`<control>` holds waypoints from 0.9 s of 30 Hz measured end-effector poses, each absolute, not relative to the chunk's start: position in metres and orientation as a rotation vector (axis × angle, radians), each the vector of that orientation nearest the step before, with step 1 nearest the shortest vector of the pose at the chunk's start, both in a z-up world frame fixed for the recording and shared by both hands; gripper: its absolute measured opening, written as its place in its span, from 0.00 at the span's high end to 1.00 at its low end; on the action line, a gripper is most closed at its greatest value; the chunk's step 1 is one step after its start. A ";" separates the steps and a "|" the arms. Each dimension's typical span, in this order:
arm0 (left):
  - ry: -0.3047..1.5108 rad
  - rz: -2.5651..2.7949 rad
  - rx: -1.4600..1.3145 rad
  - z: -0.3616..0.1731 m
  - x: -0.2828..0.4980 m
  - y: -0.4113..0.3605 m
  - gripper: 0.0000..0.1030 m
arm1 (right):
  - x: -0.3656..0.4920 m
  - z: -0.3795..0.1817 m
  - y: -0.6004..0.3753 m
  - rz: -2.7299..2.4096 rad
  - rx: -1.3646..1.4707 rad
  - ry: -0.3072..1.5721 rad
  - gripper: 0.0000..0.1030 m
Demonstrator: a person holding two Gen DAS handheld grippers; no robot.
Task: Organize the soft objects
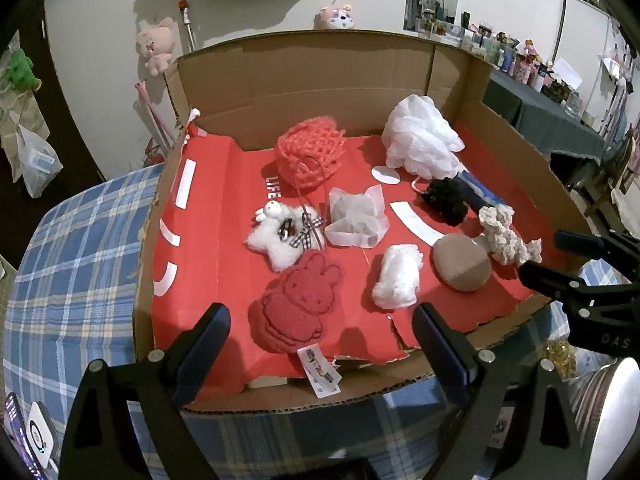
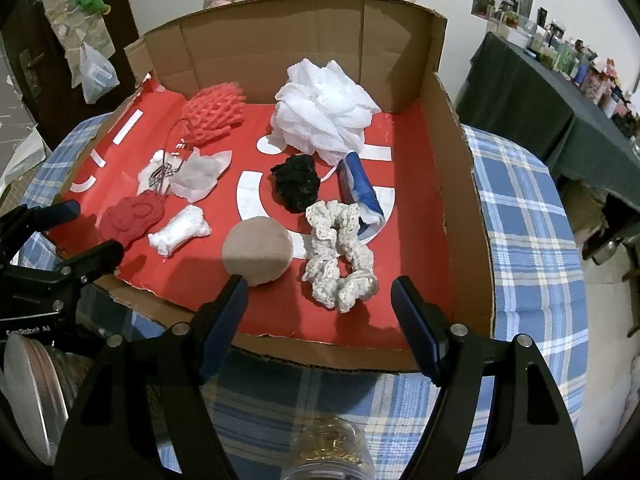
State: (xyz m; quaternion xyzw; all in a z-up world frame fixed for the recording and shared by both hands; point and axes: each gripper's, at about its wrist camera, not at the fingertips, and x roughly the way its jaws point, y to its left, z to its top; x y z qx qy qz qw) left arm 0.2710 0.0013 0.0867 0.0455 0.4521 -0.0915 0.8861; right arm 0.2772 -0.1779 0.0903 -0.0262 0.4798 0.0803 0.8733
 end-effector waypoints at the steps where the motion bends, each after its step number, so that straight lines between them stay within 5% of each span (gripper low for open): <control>1: 0.940 -0.191 0.092 0.087 0.271 0.002 0.09 | 0.277 0.091 -0.178 0.166 -0.057 0.998 0.29; 27: 0.946 -0.170 0.071 0.086 0.276 0.005 0.09 | 0.285 0.092 -0.184 0.154 -0.042 1.005 0.29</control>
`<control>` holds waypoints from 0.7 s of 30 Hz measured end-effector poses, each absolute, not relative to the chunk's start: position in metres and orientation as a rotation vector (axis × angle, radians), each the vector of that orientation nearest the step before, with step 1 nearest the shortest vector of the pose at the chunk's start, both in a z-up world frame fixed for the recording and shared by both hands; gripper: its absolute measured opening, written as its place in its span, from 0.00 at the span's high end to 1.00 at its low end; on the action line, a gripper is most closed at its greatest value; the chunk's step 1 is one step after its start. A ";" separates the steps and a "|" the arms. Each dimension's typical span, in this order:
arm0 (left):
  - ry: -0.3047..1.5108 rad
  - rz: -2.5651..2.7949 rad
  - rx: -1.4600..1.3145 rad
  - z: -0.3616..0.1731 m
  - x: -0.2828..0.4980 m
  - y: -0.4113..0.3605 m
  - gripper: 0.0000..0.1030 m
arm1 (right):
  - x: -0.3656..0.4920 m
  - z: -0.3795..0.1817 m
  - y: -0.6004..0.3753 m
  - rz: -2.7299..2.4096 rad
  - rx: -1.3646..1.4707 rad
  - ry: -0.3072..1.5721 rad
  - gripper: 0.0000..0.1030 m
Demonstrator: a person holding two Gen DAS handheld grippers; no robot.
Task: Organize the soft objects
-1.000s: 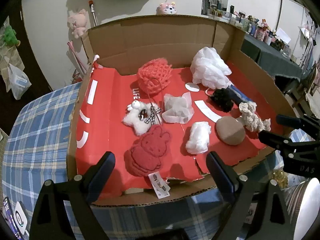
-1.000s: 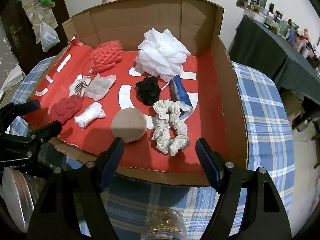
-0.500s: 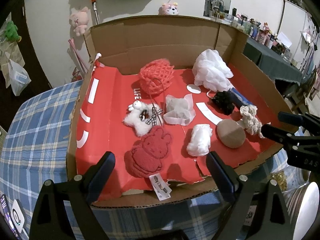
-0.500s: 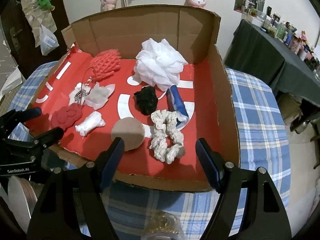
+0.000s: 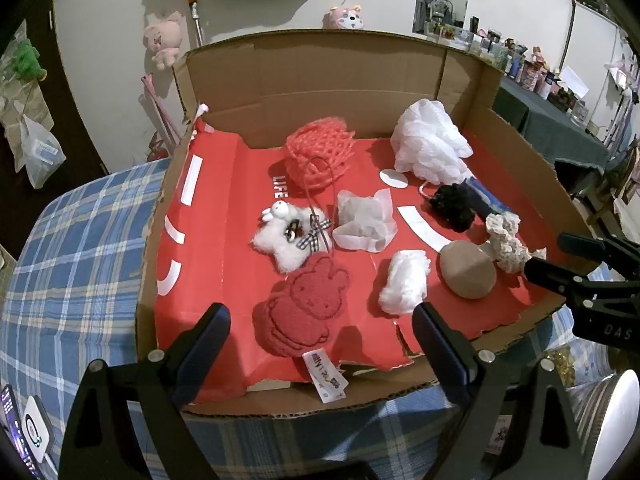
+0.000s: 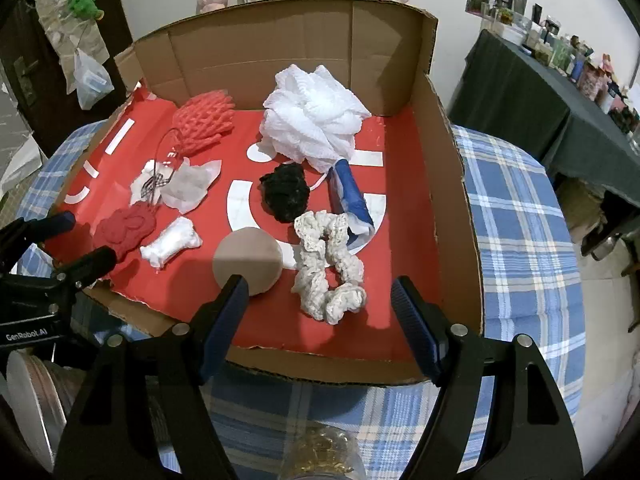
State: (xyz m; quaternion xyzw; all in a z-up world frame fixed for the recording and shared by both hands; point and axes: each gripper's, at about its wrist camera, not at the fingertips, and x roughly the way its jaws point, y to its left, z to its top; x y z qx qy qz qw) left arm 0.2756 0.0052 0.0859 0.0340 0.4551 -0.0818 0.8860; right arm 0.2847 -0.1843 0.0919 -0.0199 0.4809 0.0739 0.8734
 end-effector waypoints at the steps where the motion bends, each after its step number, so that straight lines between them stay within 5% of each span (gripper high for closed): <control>1: 0.947 -0.170 0.071 0.086 0.275 0.005 0.09 | 0.285 0.092 -0.184 0.155 -0.036 1.005 0.29; 21: 0.951 -0.166 0.069 0.085 0.276 0.005 0.09 | 0.285 0.091 -0.186 0.154 -0.027 1.010 0.29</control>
